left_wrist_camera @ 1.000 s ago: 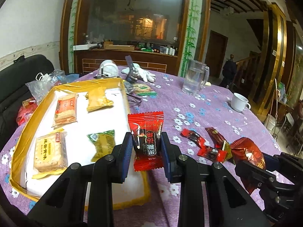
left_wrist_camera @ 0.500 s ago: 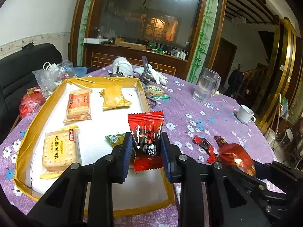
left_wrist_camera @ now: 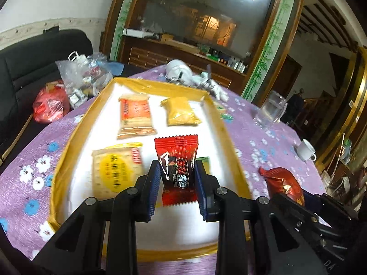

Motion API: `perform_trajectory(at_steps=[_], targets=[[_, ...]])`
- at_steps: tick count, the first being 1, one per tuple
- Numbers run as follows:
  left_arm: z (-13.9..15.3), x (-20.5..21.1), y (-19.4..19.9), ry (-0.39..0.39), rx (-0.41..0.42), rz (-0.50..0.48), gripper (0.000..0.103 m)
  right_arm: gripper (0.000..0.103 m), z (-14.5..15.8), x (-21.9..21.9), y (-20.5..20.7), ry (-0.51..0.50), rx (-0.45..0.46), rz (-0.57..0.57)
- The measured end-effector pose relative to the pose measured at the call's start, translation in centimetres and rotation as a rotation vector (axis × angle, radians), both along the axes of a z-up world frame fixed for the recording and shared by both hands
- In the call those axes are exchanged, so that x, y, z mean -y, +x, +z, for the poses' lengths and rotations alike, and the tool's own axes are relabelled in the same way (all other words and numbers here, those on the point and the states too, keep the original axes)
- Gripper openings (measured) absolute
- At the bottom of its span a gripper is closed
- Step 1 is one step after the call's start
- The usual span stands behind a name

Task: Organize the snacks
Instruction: 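Carry the red candy with the left tool while the right tool carries the red-brown pack to the box, then lower both candies into the white box and open both tools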

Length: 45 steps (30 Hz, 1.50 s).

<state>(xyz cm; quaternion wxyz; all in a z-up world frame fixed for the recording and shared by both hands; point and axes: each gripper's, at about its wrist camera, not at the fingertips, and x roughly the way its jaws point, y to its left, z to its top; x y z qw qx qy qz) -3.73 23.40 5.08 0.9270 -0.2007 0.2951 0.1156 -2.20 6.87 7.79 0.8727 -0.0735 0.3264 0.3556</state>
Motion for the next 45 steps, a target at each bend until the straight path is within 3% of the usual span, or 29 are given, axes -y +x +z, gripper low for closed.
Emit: perform_trajectory(at_steps=[10, 17, 23, 30, 41, 45], targets=[[-3.0, -2.2, 1.5, -0.09, -0.089, -0.016, 0.027, 0.038, -3.3, -4.7, 0.4, -0.074, -0.02, 0.063], [-2.9, -2.1, 1.4, -0.073, -0.081, 0.002, 0.027, 0.038, -5.3, -5.9, 2.0, -0.09, -0.066, 0.068], [-2.7, -1.7, 1.3, -0.033, -0.071, 0.002, 0.027, 0.038, -6.0, -6.3, 1.3, -0.11, -0.035, 0.079], [-2.3, -1.7, 0.9, -0.034, -0.041, -0.007, 0.027, 0.039, -4.8, -5.5, 0.6, -0.088, -0.018, 0.074], [-1.6, 0.0, 1.0, 0.025, -0.01, -0.062, 0.032, 0.041, -0.8, -1.1, 1.4, 0.039, -0.035, -0.013], [-1.5, 0.5, 1.1, 0.038, -0.009, -0.081, 0.04, 0.041, 0.2, 0.8, 2.1, 0.085, -0.061, -0.049]])
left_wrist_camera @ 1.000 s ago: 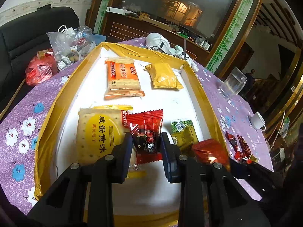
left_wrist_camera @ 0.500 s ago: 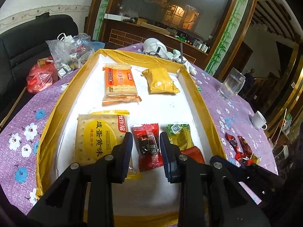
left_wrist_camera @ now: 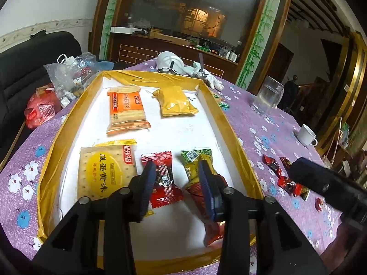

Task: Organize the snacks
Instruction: 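Lower both candies into the white box and open both tools, then grasp a green-yellow packet with the right tool while the left tool grasps a red candy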

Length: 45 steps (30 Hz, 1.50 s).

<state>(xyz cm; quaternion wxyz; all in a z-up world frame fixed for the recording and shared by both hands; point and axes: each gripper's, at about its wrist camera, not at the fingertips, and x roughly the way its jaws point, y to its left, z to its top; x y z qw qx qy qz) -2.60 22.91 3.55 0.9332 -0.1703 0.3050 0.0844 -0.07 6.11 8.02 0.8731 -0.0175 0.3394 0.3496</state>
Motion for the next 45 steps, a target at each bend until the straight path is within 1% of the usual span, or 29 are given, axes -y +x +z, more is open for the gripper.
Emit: perform_trajectory(at_steps=[8, 12, 15, 17, 19, 20, 22, 23, 25, 28, 29, 30, 31, 33, 34, 35, 37, 39, 42, 45], targets=[[0.1, 0.5, -0.1, 0.019, 0.006, -0.007, 0.04, 0.041, 0.4, 4.1, 1.3, 0.006, -0.014, -0.065], [0.4, 0.6, -0.4, 0.028, 0.024, 0.0, 0.04, 0.041, 0.3, 7.9, 3.2, 0.005, -0.027, -0.152], [0.5, 0.9, -0.4, 0.047, 0.027, -0.002, 0.04, 0.042, -0.3, 12.2, 5.5, 0.013, -0.065, -0.253], [0.8, 1.4, -0.5, 0.06, 0.019, -0.01, 0.04, 0.043, -1.1, 15.4, 7.1, 0.012, -0.092, -0.332], [1.2, 2.3, -0.4, 0.054, 0.016, -0.035, 0.04, 0.044, -1.8, 17.7, 8.4, 0.019, -0.13, -0.376], [1.4, 2.7, -0.4, 0.049, 0.014, -0.05, 0.04, 0.044, -2.5, 19.3, 9.2, 0.044, -0.159, -0.395], [1.9, 3.9, -0.1, 0.044, 0.002, -0.092, 0.04, 0.044, -3.5, 20.7, 10.2, 0.08, -0.216, -0.403], [2.2, 4.7, 0.0, 0.036, -0.004, -0.12, 0.04, 0.043, -4.0, 21.0, 10.6, 0.093, -0.244, -0.395], [2.7, 6.2, 0.2, 0.026, -0.009, -0.17, 0.04, 0.043, -4.6, 20.9, 10.9, 0.088, -0.262, -0.389], [3.1, 8.1, 0.4, 0.043, -0.019, -0.219, 0.04, 0.041, -5.2, 19.9, 10.7, 0.051, -0.275, -0.365], [3.2, 8.7, 0.5, 0.052, -0.027, -0.232, 0.04, 0.041, -5.5, 19.3, 10.6, 0.017, -0.294, -0.343], [3.2, 9.2, 0.6, 0.059, -0.035, -0.242, 0.04, 0.04, -5.6, 18.8, 10.4, 0.003, -0.31, -0.322], [3.3, 9.6, 0.7, 0.063, -0.042, -0.251, 0.04, 0.041, -5.5, 18.6, 9.9, 0.025, -0.328, -0.289], [3.4, 10.1, 0.9, 0.069, -0.05, -0.259, 0.04, 0.042, -5.1, 18.0, 9.4, 0.077, -0.391, -0.161], [3.6, 10.3, 0.8, 0.072, -0.05, -0.26, 0.04, 0.042, -4.7, 17.7, 9.0, 0.096, -0.4, -0.092], [3.6, 10.5, 0.9, 0.073, -0.051, -0.261, 0.04, 0.043, -4.5, 17.7, 8.9, 0.111, -0.404, -0.068], [3.7, 10.6, 1.2, 0.066, -0.053, -0.265, 0.04, 0.042, -4.4, 18.0, 8.8, 0.122, -0.396, -0.081], [3.7, 10.9, 1.6, 0.049, -0.06, -0.274, 0.04, 0.043, -4.5, 18.1, 8.9, 0.052, -0.347, -0.159], [3.5, 11.4, 2.4, 0.026, -0.083, -0.298, 0.04, 0.043, -5.1, 17.7, 8.9, 0.012, -0.345, -0.176], [3.5, 12.4, 2.9, 0.02, -0.107, -0.339, 0.04, 0.043, -4.6, 16.8, 8.0, -0.059, -0.25, -0.191]])
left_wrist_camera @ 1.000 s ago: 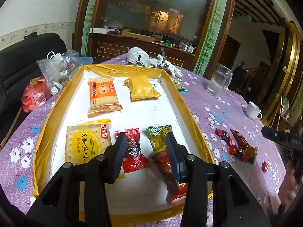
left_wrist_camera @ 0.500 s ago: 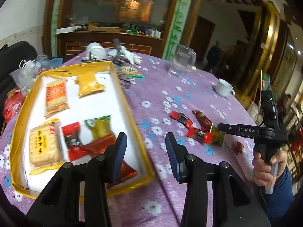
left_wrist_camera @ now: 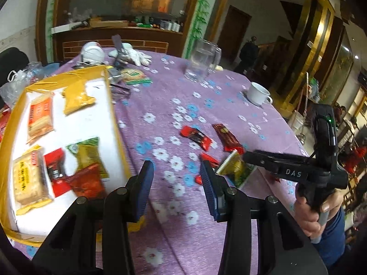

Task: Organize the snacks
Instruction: 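Grasp a green-yellow packet with the right tool while the left tool grasps a red candy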

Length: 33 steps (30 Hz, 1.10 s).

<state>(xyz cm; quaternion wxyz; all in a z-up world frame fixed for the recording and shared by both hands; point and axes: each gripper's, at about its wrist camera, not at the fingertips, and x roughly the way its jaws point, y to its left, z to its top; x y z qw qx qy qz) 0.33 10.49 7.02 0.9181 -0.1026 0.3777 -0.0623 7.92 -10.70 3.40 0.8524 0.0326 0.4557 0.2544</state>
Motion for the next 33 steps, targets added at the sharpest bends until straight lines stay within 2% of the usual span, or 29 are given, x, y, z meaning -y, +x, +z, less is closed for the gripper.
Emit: perform_trajectory(at_steps=[5, 7, 11, 15, 19, 22, 25, 26, 29, 31, 33], targets=[[0.2, 1.1, -0.1, 0.029, 0.006, -0.03, 0.041, 0.047, 0.8, -1.7, -1.6, -0.073, 0.131, 0.063], [0.2, 1.3, -0.1, 0.032, 0.005, -0.035, 0.045, 0.047, 0.2, -2.7, -1.9, -0.107, 0.141, 0.095], [0.1, 1.7, 0.2, 0.042, -0.005, -0.047, 0.045, 0.048, -1.0, -4.5, -2.5, -0.238, 0.172, 0.115], [-0.1, 2.6, 1.0, 0.066, -0.027, -0.068, 0.049, 0.04, -1.7, -4.2, -1.6, -0.239, 0.127, 0.089], [-0.9, 4.4, 2.2, 0.112, -0.073, -0.109, 0.051, 0.037, -2.6, -3.8, -0.5, -0.257, 0.058, 0.048], [-1.9, 6.0, 3.2, 0.173, -0.105, -0.136, 0.051, 0.037, -2.3, -2.4, 0.0, -0.233, 0.041, -0.015], [-3.0, 7.8, 4.2, 0.236, -0.137, -0.171, 0.051, 0.037, -1.9, -0.9, 0.6, -0.157, 0.002, -0.055], [-3.5, 8.2, 4.5, 0.261, -0.148, -0.171, 0.05, 0.037, -1.7, -0.6, 0.6, -0.148, 0.0, -0.065], [-4.9, 8.8, 5.4, 0.297, -0.183, -0.169, 0.032, 0.037, -1.6, -0.4, 0.7, -0.142, 0.0, -0.077], [-5.5, 8.8, 5.8, 0.285, -0.2, -0.166, 0.032, 0.037, -1.5, -0.5, 0.6, -0.136, -0.001, -0.077], [-5.8, 8.9, 5.8, 0.29, -0.182, -0.162, 0.032, 0.037, -1.3, -0.5, 0.6, -0.134, 0.006, -0.074]])
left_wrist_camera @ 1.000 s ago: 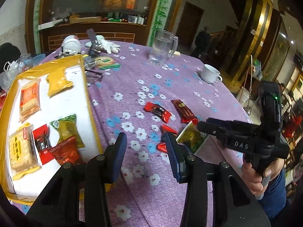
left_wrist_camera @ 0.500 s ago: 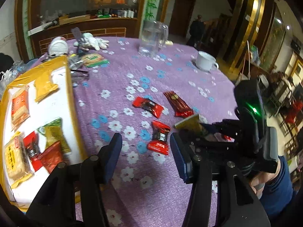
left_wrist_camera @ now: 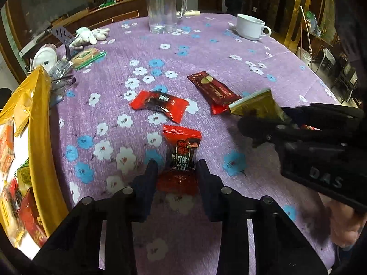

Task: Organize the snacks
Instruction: 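Grasp a green-yellow packet with the right tool while the left tool grasps a red candy, then lift the green-yellow packet with the right tool while the left tool lifts the red candy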

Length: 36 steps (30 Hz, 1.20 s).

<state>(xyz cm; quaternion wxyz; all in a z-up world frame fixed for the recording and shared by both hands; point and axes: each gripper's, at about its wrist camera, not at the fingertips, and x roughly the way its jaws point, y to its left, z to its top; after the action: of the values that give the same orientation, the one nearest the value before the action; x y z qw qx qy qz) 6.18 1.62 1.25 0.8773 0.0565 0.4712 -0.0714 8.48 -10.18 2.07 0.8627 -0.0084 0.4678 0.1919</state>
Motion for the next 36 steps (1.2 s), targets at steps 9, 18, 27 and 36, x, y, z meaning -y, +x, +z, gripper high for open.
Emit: perform_trajectory(at_steps=[9, 18, 27, 36], targets=[[-0.3, -1.2, 0.8, -0.076, 0.043, 0.034, 0.032, 0.037, 0.2, -0.6, -0.7, 0.014, 0.005, 0.02], [0.1, -2.9, 0.8, -0.161, 0.056, 0.072, 0.024, 0.037, 0.2, -0.6, -0.6, 0.027, 0.004, 0.014], [1.4, -3.2, -0.1, -0.166, 0.14, 0.084, 0.024, 0.037, 0.6, -0.7, -0.9, 0.035, 0.032, 0.02], [2.5, -3.1, -0.7, -0.139, 0.217, 0.086, 0.024, 0.037, 1.2, -0.8, -1.5, 0.054, 0.075, 0.031]])
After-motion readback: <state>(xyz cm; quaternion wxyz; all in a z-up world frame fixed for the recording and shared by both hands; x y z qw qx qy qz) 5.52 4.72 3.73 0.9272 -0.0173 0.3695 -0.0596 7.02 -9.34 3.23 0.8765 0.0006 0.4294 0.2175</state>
